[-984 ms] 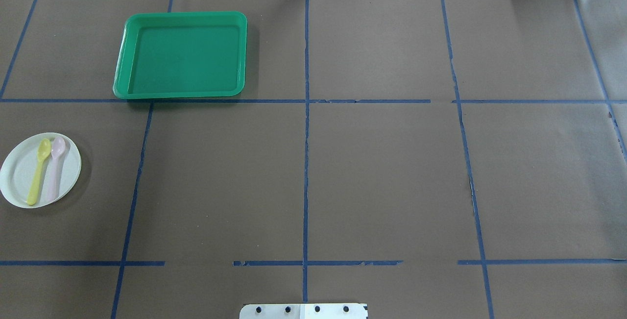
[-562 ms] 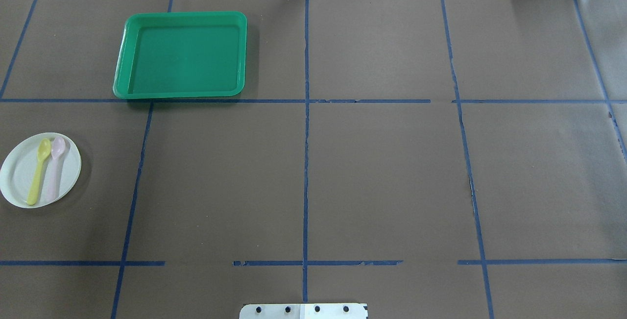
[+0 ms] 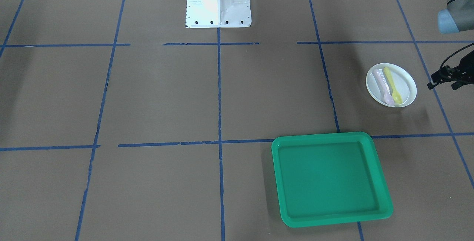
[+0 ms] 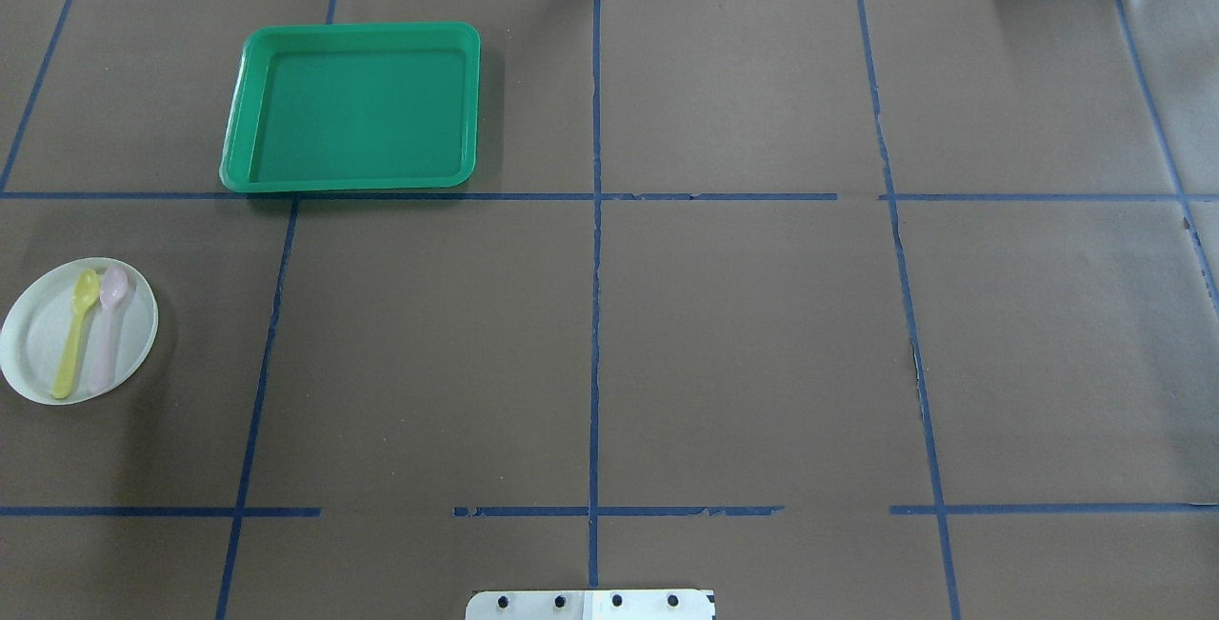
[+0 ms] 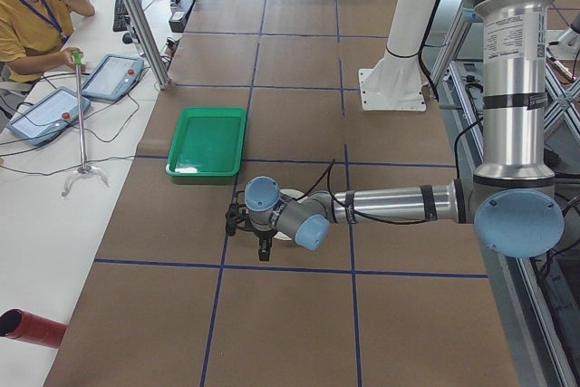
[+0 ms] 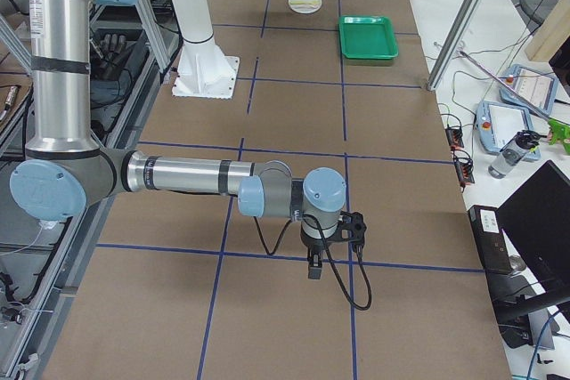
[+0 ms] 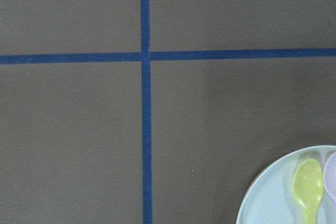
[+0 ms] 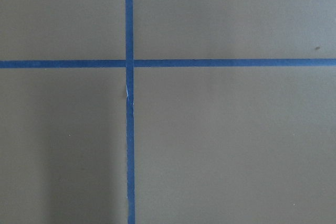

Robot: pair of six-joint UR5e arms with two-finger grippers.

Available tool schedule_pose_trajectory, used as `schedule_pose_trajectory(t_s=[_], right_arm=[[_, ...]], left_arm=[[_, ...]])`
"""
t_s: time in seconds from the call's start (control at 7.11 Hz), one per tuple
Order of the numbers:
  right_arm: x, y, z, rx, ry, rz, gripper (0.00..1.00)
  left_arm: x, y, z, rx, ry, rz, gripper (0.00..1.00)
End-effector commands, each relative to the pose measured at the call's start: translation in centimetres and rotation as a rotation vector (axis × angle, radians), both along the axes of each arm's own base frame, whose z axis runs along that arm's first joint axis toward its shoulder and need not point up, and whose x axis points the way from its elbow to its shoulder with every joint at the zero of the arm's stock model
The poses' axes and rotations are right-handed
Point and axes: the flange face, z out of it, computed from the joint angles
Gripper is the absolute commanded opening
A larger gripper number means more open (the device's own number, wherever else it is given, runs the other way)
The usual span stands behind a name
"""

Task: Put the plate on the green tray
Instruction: 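Lower the left gripper to the plate rim and grip it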

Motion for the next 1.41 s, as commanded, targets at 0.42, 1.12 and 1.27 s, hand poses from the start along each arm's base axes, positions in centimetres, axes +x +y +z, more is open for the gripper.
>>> schedule_pose_trajectory(t_s=[0.42,1.12,1.27], right_arm=[[0.0,0.0,0.0,0.0,-0.001,0.0,1.0],[0.0,0.0,0.0,-0.001,-0.001,0.0,1.0],[0.0,0.0,0.0,0.0,-0.001,0.0,1.0]], left_arm=[[4.5,3.1,1.8,-0.047,0.001,0.07,0.89],[4.3,3.7,1.9,-0.058,0.009,0.078,0.0],[4.4,3.7,1.9,-0.061,0.009,0.078,0.0]])
